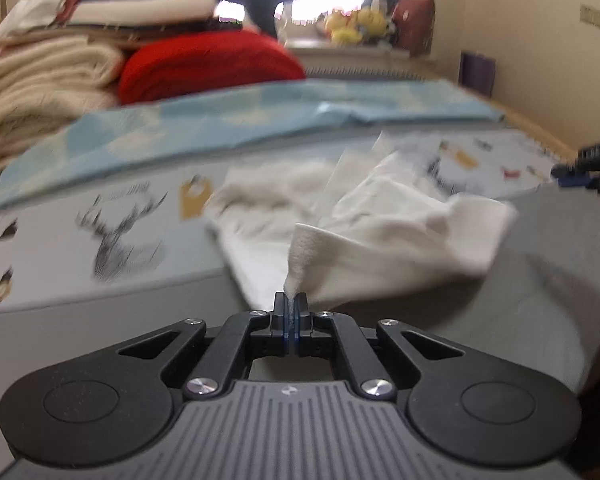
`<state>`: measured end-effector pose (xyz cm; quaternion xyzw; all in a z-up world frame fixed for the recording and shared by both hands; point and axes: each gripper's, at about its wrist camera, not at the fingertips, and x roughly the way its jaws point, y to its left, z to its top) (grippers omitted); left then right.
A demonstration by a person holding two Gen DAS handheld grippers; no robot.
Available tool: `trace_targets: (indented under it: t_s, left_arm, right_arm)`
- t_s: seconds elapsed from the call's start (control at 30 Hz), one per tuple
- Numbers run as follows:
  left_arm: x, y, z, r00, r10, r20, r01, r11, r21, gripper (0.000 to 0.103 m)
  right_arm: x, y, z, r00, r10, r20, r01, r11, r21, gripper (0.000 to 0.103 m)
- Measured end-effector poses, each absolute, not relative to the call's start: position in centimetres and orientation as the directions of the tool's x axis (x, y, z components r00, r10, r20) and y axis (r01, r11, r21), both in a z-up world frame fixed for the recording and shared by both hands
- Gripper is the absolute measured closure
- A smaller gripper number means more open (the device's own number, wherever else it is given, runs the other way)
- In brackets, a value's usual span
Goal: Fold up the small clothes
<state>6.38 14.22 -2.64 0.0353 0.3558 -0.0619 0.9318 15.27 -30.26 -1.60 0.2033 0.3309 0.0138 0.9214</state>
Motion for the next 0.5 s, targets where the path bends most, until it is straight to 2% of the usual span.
trace_targets:
  t_s: [0.17, 0.33, 0.4, 0.43, 0.47, 0.5]
  left_arm:
    - [5.8, 18.7, -3.9, 0.651, -0.124, -0.749, 0.102, 0.992, -0.076, 0.102]
    - [7.3, 22.1, -3.6, 0.68, -0.176, -0.712, -0.041, 0.96, -0.277, 0.097]
    - [8.6, 22.4, -4.5, 0.65, -0.187, -0.737, -0.101, 0.939, -0.328, 0.081]
    - [9.3, 22.3, -5.2, 0.623, -0.193, -0.758, -0.129, 0.931, -0.342, 0.062]
    - [9.8, 21.8, -5.9, 0.593, -0.201, -0.78, -0.148, 0.925, -0.351, 0.051]
    - [10.6, 21.5, -6.8, 0.55, -0.205, -0.809, -0.169, 0.922, -0.349, 0.051]
  right_arm:
    - [15.7, -30.4, -3.2, 0.745, 0.153, -0.649, 0.176, 0.893, 0.414, 0.079]
    - [17.7, -29.9, -6.7, 0.619, 0.194, -0.761, 0.207, 0.894, 0.396, 0.072]
    - [18.5, -29.6, -8.0, 0.584, 0.18, -0.792, 0.226, 0.901, 0.372, 0.071]
    - [19.1, -29.5, -8.6, 0.57, 0.172, -0.803, 0.221, 0.909, 0.352, 0.069]
    - [19.6, -29.5, -9.0, 0.563, 0.162, -0.811, 0.217, 0.917, 0.335, 0.065]
    - [20.2, -29.5, -9.5, 0.558, 0.145, -0.817, 0.216, 0.925, 0.312, 0.064]
